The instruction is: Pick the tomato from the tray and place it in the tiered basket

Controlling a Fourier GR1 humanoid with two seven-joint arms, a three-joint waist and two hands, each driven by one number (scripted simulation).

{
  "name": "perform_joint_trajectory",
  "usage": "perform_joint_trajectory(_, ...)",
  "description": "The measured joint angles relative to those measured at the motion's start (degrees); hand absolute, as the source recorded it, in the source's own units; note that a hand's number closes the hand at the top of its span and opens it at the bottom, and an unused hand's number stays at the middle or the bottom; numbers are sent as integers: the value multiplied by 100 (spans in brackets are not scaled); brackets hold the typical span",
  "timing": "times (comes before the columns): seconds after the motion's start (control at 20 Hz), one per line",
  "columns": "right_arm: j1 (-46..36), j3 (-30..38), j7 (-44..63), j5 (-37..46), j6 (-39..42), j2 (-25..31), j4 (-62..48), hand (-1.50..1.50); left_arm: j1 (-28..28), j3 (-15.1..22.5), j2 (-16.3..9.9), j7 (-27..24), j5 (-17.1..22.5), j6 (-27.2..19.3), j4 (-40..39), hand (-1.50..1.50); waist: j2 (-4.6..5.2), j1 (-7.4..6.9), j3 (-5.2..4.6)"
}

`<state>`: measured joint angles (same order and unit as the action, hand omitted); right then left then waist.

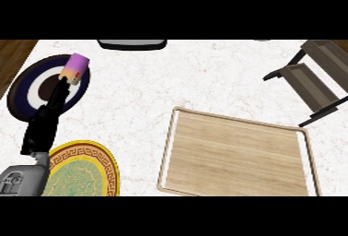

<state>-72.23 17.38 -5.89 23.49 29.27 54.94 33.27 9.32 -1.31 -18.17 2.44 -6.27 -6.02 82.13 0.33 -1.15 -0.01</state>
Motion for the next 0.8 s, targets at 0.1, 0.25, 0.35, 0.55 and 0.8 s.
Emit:
perform_joint_trajectory(0.1,-188,98,127,-3,127,277,-257,-150,-13,24,13,76,-6,17,99,0,4,-25,0)
perform_joint_trajectory(0.25,-294,262,285,-43,348,685,-649,-150,-25,70,70,145,-71,-39,186,0,10,-30,2)
perform_joint_trajectory(0.35,-242,387,275,-98,558,967,-926,-150,-46,70,86,158,-85,-52,207,0,16,-24,3)
perform_joint_trajectory(0.55,-67,543,19,-143,1057,1587,-1390,-150,25,23,55,221,-55,-3,205,0,45,-26,14)
perform_joint_trajectory(0.8,330,770,-560,-249,1456,2114,-1844,-150,2,38,109,116,-112,-40,138,0,65,-28,26)
